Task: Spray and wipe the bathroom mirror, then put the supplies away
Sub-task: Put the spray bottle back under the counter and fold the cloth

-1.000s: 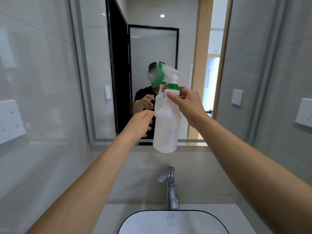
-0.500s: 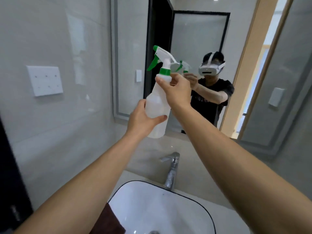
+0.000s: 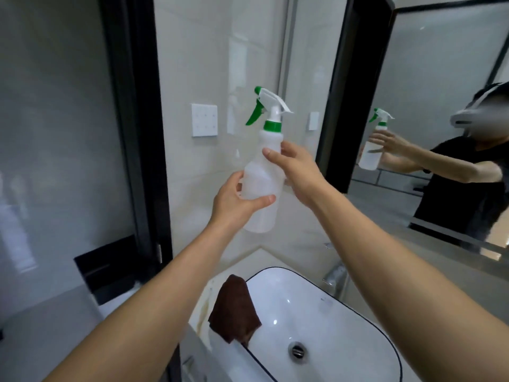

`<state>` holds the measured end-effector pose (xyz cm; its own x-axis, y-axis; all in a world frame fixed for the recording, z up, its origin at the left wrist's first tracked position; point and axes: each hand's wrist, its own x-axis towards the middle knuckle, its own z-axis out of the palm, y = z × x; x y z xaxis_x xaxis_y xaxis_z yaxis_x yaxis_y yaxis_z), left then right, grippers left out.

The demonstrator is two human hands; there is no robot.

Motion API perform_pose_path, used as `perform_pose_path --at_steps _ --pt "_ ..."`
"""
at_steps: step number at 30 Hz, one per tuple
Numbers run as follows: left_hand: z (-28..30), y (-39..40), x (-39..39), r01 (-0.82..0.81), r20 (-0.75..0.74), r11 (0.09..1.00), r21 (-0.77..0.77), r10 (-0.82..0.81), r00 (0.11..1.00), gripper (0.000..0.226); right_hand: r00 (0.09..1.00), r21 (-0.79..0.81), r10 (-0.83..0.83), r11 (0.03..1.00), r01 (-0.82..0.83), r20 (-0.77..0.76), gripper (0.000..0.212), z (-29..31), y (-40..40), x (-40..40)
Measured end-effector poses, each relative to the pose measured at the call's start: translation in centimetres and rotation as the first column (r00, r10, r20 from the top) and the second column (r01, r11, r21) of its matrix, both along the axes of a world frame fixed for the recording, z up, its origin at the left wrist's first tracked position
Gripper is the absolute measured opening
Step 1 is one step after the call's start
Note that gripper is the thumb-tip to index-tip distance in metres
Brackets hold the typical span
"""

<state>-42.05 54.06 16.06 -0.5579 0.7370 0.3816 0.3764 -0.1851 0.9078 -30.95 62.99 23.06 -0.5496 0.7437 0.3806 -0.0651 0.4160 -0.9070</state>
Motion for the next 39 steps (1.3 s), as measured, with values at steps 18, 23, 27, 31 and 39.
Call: perform_pose_path --at_steps 18,23,27,31,39 --pt "-18.2 -24.6 3.5 -0.185 0.262 0.964 -0.193 0.232 0.937 0.056 0.908 -0.242 0.419 0.882 -0.405 0.007 0.025 -21.6 -19.3 -0.6" --pt "-23.8 -27.0 4.2 -0.29 0.331 0.936 -0.198 0.343 0.879 0.054 0.881 -0.252 0.473 0.855 -0.453 0.021 0.028 -27.8 -20.8 -1.7" --pt "-28.2 -28.0 3.9 -0.307 0.34 0.927 -0.216 0.366 0.866 0.045 0.881 -0.3 0.469 0.851 -0.432 0.063 0.049 -32.5 -21.8 -2.5" --pt "-33.0 -28.8 3.0 -0.315 0.335 0.922 -0.227 0.378 0.863 0.044 0.875 -0.311 0.48 0.842 -0.44 0.062 0.052 -37.5 -22.6 -3.6" --pt "-45.7 -30.3 0.9 -0.286 0.31 0.938 -0.195 0.335 0.89 0.043 0.905 -0.262 0.425 0.876 -0.405 0.021 0.047 -50.6 -24.8 -5.0"
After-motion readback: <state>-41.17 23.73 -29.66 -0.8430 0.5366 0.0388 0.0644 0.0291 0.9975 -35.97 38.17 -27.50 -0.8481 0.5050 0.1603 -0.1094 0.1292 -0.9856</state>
